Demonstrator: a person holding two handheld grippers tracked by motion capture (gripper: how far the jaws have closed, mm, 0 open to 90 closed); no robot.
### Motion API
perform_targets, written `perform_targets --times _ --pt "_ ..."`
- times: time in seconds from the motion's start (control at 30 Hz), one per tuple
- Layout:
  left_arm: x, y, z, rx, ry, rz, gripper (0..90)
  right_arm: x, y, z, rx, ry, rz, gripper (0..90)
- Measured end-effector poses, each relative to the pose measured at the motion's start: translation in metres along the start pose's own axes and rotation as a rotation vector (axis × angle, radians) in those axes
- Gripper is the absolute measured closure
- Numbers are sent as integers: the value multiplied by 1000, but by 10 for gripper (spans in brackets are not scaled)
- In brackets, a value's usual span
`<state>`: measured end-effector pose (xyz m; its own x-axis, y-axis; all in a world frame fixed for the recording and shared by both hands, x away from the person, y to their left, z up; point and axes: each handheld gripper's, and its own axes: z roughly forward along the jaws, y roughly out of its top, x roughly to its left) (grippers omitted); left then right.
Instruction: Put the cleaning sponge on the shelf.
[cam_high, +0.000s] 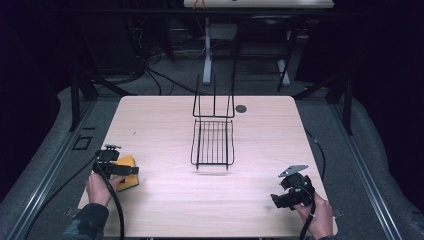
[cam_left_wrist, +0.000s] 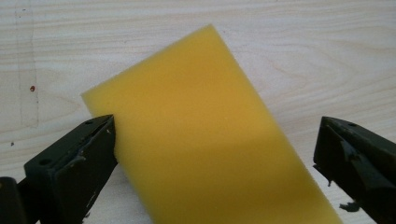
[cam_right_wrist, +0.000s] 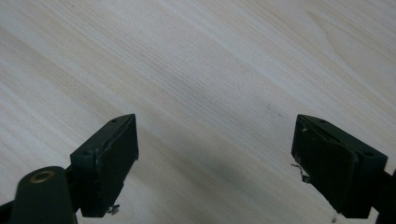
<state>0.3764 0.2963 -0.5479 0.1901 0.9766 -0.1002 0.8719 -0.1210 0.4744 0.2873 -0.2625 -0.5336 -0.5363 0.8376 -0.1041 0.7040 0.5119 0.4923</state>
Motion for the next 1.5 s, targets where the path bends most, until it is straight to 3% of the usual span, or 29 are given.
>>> perform_targets --times 0.23,0.47,0.67,1.5 --pt "1 -2 0 -3 11 -4 8 -1 0 0 2 4 -2 144" --pt "2 -3 3 27 17 8 14 -1 0 -1 -1 9 1 144" --pt "5 -4 5 34 -15 -5 99 -1 0 -1 0 10 0 144" --pt "-6 0 -13 -16 -18 79 140 -1 -1 0 3 7 -2 144"
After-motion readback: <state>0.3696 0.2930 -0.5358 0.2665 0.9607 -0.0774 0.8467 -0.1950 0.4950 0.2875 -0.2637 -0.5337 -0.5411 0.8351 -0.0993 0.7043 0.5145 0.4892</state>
